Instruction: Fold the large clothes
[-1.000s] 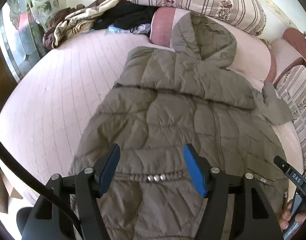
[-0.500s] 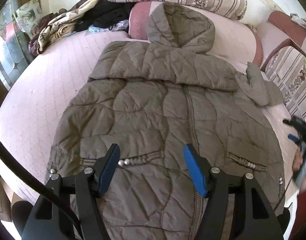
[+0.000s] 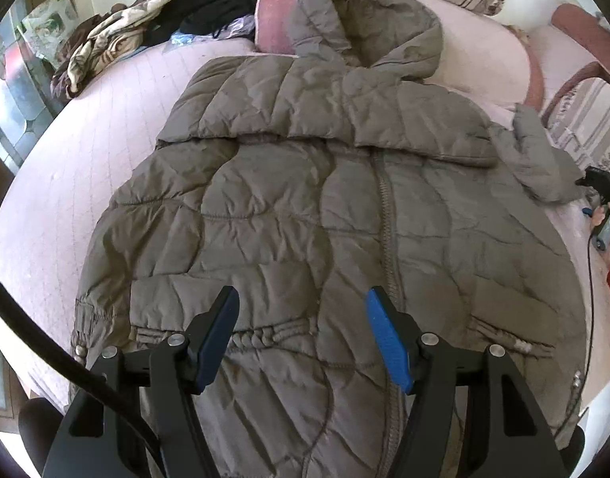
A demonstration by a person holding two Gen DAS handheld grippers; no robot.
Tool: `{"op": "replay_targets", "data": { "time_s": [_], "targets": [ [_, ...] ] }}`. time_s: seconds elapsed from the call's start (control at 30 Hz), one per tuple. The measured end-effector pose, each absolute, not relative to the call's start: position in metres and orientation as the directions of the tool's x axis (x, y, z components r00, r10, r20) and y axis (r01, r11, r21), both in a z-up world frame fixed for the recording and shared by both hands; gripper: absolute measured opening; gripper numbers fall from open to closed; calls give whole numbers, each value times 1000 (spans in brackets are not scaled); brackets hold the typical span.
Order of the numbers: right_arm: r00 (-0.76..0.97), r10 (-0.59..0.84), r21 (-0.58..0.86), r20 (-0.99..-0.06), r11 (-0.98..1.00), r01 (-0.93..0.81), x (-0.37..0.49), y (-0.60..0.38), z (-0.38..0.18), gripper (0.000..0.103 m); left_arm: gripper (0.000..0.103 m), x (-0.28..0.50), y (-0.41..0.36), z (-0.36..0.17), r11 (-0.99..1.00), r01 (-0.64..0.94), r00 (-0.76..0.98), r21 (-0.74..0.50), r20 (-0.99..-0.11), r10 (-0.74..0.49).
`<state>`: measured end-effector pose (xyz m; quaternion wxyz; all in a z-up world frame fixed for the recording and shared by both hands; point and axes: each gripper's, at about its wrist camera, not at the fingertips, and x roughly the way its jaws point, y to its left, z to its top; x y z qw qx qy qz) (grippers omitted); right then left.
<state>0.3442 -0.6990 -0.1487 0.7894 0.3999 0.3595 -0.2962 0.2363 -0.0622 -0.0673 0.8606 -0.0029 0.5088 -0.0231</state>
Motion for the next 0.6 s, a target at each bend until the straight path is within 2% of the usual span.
{"op": "replay_targets", "data": {
  "time_s": [0.07,0.1,0.13,0.2,0.3,0.4,0.6],
  "targets": [
    [556,-185,399,-811,520,755,355,-704,-147,27,65,240,-60,-72,999,26,470,-25,-882,-35],
    [564,-156,419,-811,517,746,358,-705,-145,14,65,241,-59,-74,999,21,465,-26,-885,-33],
    [574,-154,432,-804,512,743,357,-707,-141,9,65,241,-58,-76,999,16,461,-30,-887,-34],
    [606,-177,449,-775,520,727,348,-712,-122,7,65,241,-54,-78,999,9,457,-41,-889,-40],
    [580,-298,381,-758,520,765,318,-711,-85,6,65,237,-47,-76,999,2,468,-55,-883,-49],
    [573,-350,377,-741,489,786,286,-709,-57,4,65,231,-37,-71,998,-6,482,-63,-874,-52],
    [641,-368,334,-673,622,708,278,-648,17,4,65,210,-10,-52,995,-15,534,-100,-842,-77]
  ]
}}
